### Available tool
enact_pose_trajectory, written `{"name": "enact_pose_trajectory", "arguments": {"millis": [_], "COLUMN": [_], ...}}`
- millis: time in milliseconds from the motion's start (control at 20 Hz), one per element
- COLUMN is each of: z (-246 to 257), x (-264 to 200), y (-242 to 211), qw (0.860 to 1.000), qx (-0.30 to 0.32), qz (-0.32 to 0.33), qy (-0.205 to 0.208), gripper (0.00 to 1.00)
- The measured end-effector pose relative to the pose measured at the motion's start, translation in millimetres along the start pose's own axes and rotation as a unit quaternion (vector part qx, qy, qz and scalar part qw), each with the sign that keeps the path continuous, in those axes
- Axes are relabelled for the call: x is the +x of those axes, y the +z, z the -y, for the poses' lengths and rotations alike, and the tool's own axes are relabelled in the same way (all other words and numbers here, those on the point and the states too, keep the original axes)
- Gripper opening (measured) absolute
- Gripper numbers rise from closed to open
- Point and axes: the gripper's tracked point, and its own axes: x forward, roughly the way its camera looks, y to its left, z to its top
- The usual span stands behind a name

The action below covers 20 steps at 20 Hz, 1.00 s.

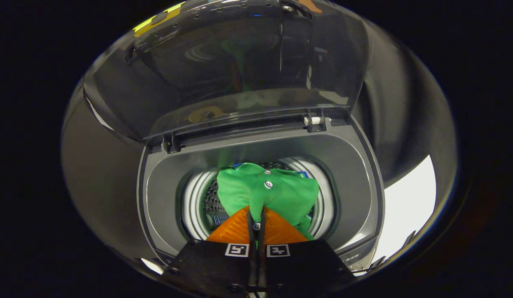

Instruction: Put the clothes into the washing machine and then close the washing machine lid.

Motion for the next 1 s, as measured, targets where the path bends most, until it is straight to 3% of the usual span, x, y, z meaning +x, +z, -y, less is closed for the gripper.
{"name": "enact_pose_trajectory", "arguments": {"millis": [400, 550, 650, 800, 1000], "z": [3, 2, 8, 2, -3], "x": [5, 8, 5, -11, -53], "y": [-4, -20, -18, -11, 40], "qw": [1.0, 0.999, 1.0, 1.0, 0.998], "qx": [-0.002, -0.007, -0.019, -0.009, 0.007], "qz": [-0.013, -0.035, -0.013, -0.001, 0.059], "qy": [-0.006, 0.004, -0.007, 0.01, 0.036], "gripper": [0.02, 0.59, 0.98, 0.97, 0.97]}}
